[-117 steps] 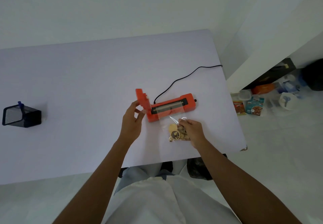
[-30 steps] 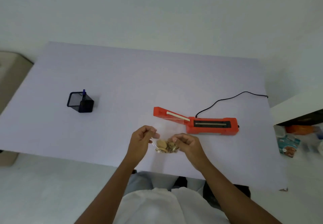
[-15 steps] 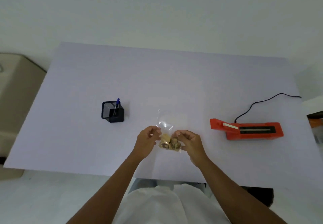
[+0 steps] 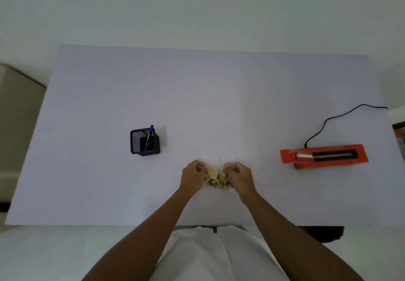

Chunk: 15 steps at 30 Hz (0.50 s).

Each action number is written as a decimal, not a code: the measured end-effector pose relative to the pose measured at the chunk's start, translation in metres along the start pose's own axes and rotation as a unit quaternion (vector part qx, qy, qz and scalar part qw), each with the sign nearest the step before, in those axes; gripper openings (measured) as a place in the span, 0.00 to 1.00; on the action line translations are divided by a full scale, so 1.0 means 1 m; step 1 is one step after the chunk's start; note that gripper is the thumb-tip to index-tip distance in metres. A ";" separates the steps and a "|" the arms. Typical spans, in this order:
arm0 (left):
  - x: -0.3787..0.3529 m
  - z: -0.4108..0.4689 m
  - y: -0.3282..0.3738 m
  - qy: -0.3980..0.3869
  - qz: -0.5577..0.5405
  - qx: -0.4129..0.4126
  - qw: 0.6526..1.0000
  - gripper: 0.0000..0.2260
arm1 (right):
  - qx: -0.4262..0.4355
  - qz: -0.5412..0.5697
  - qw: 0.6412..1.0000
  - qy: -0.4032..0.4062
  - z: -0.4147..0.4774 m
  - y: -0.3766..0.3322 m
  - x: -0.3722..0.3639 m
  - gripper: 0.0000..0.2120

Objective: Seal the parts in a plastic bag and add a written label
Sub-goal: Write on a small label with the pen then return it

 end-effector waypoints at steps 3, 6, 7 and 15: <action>-0.004 0.000 0.001 0.023 0.021 0.008 0.999 0.07 | 0.005 -0.014 1.000 -0.006 0.004 0.000 0.001 0.03; -0.009 -0.002 0.004 0.025 0.026 0.020 0.999 0.08 | 0.009 -0.040 0.999 -0.011 0.007 0.001 0.004 0.05; -0.011 -0.003 0.005 0.026 0.026 0.021 0.999 0.08 | 0.014 -0.052 0.999 -0.011 0.008 0.002 0.005 0.05; -0.001 -0.004 0.003 0.022 0.002 0.012 1.000 0.08 | 0.050 -0.151 0.987 0.009 0.010 -0.014 0.003 0.23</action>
Point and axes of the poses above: each hand's wrist, its own z-axis towards the middle knuckle, its own x-axis out of the back of the hand, y = z × x, the point moved 3 cm from there along z, towards the middle knuckle, and after that the axes turned 14 degrees about x, right-handed, at the moved point
